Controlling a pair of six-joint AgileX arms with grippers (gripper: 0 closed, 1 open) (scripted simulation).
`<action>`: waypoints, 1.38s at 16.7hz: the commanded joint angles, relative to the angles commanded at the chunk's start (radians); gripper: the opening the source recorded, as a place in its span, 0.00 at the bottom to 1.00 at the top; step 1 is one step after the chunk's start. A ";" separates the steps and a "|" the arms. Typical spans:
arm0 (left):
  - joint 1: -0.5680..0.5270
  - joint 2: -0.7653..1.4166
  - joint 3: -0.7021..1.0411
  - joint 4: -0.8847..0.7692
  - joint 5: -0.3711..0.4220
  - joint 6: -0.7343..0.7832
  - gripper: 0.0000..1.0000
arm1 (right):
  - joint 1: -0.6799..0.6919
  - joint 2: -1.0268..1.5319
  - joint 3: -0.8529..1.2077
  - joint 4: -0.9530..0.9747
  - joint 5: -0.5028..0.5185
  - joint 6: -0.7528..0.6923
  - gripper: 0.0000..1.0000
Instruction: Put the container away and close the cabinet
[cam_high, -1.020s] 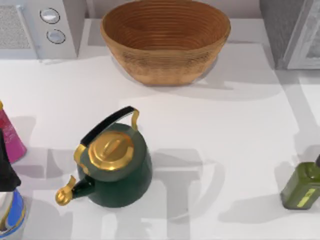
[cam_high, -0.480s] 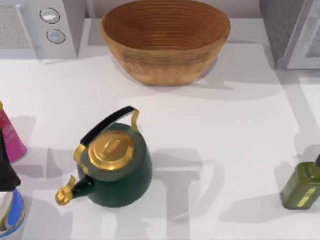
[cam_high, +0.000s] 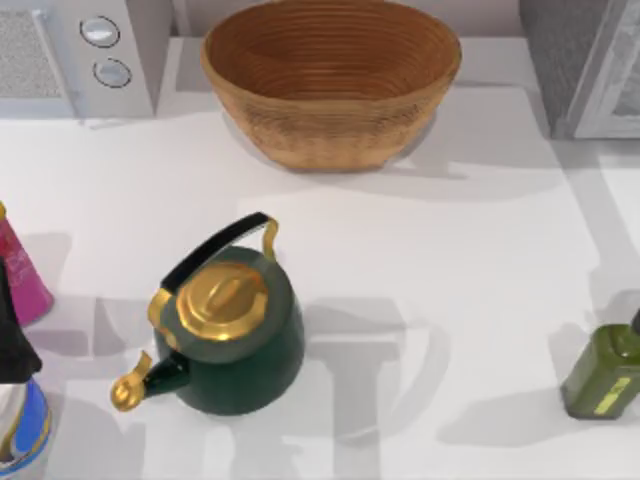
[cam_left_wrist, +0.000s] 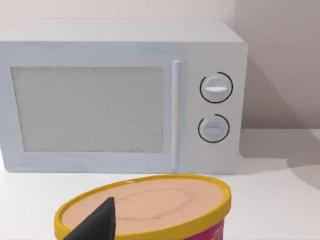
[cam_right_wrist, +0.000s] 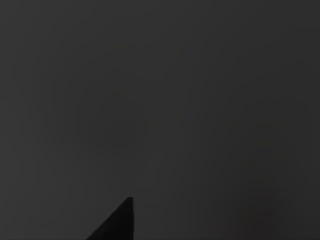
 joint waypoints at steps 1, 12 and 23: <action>0.000 0.000 0.000 0.000 0.000 0.000 1.00 | 0.000 0.000 0.000 0.000 0.000 0.000 1.00; 0.000 0.000 0.000 0.000 0.000 0.000 1.00 | 0.003 -0.065 -0.089 0.020 -0.008 0.000 1.00; 0.000 0.000 0.000 0.000 0.000 0.000 1.00 | -0.013 -0.561 -0.752 0.177 -0.045 -0.008 1.00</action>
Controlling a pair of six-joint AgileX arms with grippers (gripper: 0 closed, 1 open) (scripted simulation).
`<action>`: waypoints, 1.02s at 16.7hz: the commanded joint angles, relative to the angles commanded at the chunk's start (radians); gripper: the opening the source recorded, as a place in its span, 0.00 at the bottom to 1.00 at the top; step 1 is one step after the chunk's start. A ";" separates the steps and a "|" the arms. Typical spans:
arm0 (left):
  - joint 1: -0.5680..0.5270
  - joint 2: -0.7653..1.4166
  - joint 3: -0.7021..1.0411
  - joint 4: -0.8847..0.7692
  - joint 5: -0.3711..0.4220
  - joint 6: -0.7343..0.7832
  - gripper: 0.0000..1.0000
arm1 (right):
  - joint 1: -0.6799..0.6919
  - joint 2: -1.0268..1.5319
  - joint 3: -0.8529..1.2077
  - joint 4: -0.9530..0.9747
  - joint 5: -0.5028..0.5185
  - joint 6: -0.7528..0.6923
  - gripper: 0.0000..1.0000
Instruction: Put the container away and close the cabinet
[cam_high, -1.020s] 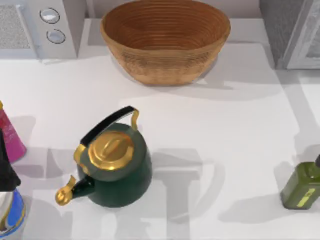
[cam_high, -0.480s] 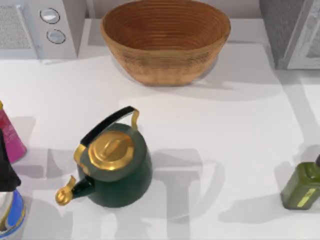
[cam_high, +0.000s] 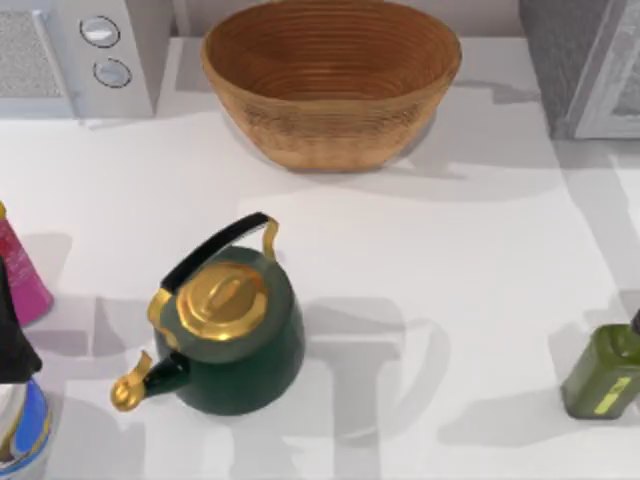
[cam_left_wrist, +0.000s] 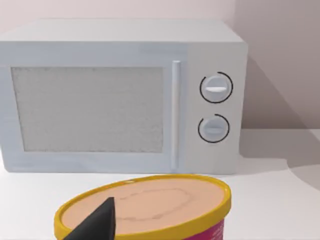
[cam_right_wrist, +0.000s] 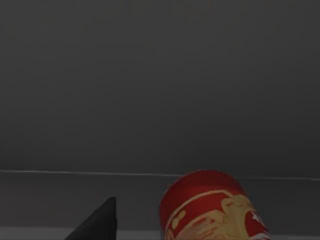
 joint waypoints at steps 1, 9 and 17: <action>0.000 0.000 0.000 0.000 0.000 0.000 1.00 | -0.002 -0.045 -0.061 0.015 -0.002 0.000 1.00; 0.000 0.000 0.000 0.000 0.000 0.000 1.00 | -0.019 -0.396 -0.521 0.131 -0.024 -0.002 1.00; 0.000 0.000 0.000 0.000 0.000 0.000 1.00 | -0.037 -0.747 -0.973 0.247 -0.045 -0.005 1.00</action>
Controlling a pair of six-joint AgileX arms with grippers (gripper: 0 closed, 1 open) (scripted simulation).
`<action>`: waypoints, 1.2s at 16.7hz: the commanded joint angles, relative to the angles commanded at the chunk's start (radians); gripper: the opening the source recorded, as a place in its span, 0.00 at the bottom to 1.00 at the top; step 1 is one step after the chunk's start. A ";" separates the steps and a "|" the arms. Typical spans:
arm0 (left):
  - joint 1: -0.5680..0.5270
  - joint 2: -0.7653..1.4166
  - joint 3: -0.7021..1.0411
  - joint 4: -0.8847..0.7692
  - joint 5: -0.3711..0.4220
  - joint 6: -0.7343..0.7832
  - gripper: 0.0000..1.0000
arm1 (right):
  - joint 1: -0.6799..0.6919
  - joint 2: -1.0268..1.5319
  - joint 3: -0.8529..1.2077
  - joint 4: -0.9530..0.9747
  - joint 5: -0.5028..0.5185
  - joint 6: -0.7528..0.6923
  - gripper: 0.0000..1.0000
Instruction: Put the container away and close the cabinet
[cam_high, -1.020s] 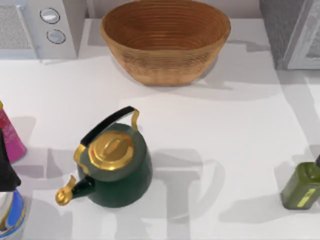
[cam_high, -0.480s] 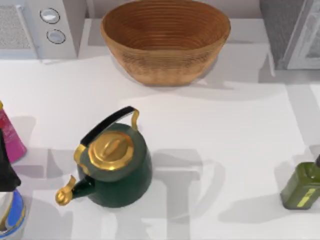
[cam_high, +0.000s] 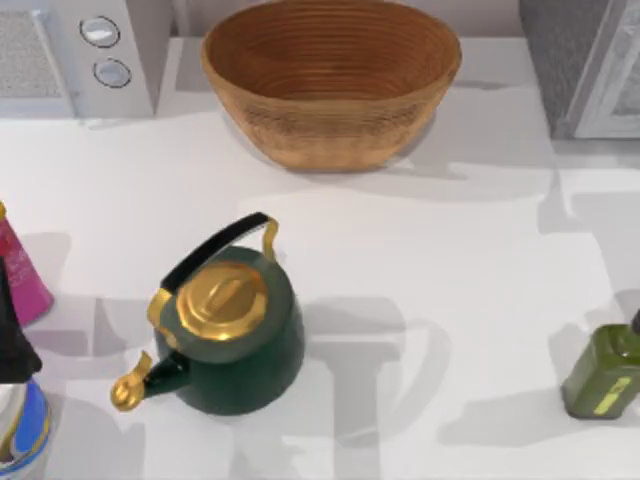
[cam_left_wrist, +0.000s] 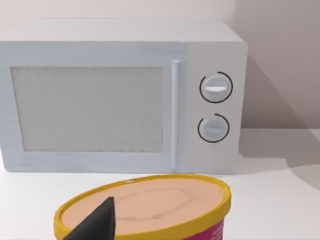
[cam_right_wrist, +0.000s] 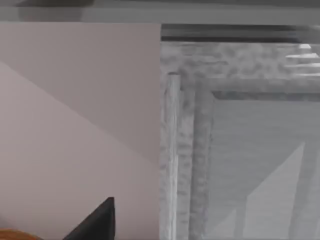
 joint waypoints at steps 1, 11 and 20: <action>0.000 0.000 0.000 0.000 0.000 0.000 1.00 | -0.002 -0.036 -0.056 0.015 -0.003 0.000 1.00; 0.000 0.000 0.000 0.000 0.000 0.000 1.00 | -0.025 -0.596 -0.793 0.171 -0.029 -0.005 1.00; 0.000 0.000 0.000 0.000 0.000 0.000 1.00 | -0.049 -0.778 -1.025 0.254 -0.033 -0.006 1.00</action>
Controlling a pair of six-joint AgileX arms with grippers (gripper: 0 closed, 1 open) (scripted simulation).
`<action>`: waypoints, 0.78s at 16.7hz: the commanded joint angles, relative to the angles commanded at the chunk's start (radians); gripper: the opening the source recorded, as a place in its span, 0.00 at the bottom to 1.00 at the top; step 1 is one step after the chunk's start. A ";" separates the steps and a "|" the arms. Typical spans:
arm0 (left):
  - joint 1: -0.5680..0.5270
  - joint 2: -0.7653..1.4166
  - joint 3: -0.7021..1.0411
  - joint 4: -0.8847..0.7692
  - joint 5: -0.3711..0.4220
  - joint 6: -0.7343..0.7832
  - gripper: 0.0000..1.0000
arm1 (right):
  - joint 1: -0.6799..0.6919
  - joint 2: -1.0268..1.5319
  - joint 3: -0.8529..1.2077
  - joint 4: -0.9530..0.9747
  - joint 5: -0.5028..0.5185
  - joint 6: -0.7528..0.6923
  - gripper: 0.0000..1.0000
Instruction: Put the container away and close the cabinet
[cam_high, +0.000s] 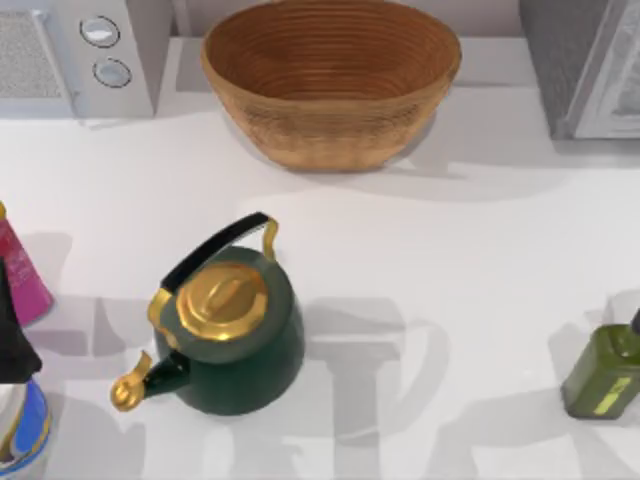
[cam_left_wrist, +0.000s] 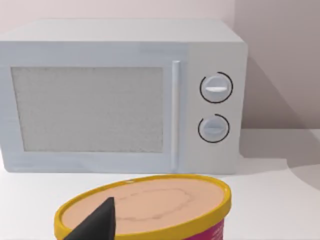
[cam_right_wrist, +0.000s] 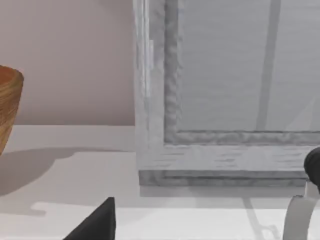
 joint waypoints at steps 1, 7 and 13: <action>0.000 0.000 0.000 0.000 0.000 0.000 1.00 | 0.000 0.000 0.000 0.000 0.000 0.000 1.00; 0.000 0.000 0.000 0.000 0.000 0.000 1.00 | -0.051 0.065 0.048 0.048 -0.048 -0.014 1.00; 0.000 0.000 0.000 0.000 0.000 0.000 1.00 | -0.375 0.462 0.241 0.325 -0.376 -0.011 1.00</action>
